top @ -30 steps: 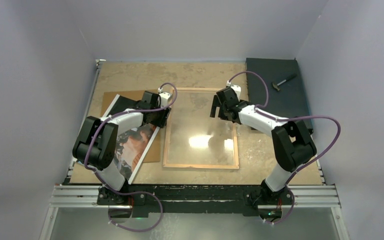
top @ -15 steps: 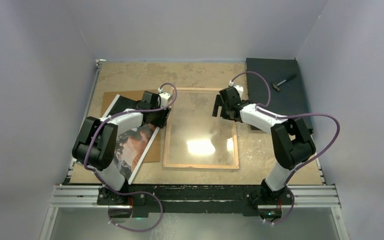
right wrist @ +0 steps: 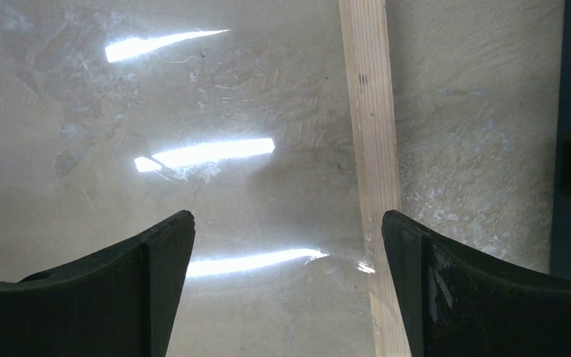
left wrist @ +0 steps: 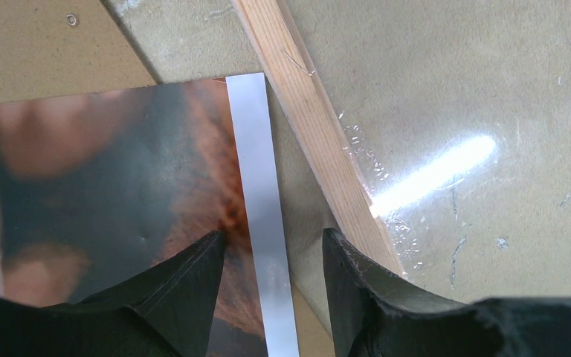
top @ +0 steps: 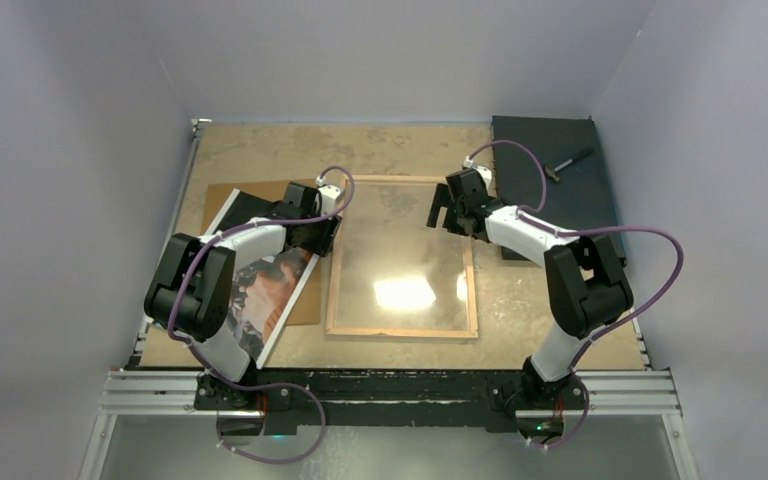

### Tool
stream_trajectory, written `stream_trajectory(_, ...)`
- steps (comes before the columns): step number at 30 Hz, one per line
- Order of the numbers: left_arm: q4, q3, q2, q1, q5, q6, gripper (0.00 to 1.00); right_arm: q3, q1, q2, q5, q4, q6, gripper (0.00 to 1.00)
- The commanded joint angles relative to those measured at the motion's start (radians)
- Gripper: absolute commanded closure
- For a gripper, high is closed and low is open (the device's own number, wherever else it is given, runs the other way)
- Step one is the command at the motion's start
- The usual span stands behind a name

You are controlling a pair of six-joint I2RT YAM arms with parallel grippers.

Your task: Put the photo into the frame

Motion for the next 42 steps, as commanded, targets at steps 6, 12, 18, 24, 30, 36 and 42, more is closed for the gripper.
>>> stream_trajectory(6, 0.005, 0.001, -0.041, 0.004, 0.010, 0.010, 0.50, -0.030, -0.028, -0.002, -0.052, 0.037, 0.005, 0.03)
stream_trajectory(12, 0.007, 0.000, -0.042, 0.004, 0.010, 0.012, 0.51, -0.048, -0.032, 0.005, -0.086, 0.054, 0.013, 0.05)
stream_trajectory(18, 0.008, -0.001, -0.044, 0.004, 0.012, 0.013, 0.51, -0.059, -0.032, 0.012, -0.124, 0.074, 0.022, 0.06)
stream_trajectory(24, 0.012, -0.002, -0.041, 0.005, 0.015, 0.013, 0.51, -0.068, -0.032, 0.016, -0.167, 0.100, 0.033, 0.08)
stream_trajectory(30, 0.011, -0.001, -0.041, 0.005, 0.019, 0.013, 0.51, -0.051, -0.032, 0.035, -0.197, 0.108, 0.035, 0.10)
stream_trajectory(36, 0.012, 0.003, -0.039, 0.005, 0.021, 0.013, 0.51, -0.036, -0.032, 0.039, -0.193, 0.100, 0.035, 0.10)
stream_trajectory(42, 0.005, 0.011, -0.042, 0.004, 0.018, 0.013, 0.51, -0.021, -0.032, 0.030, -0.151, 0.060, 0.022, 0.10)
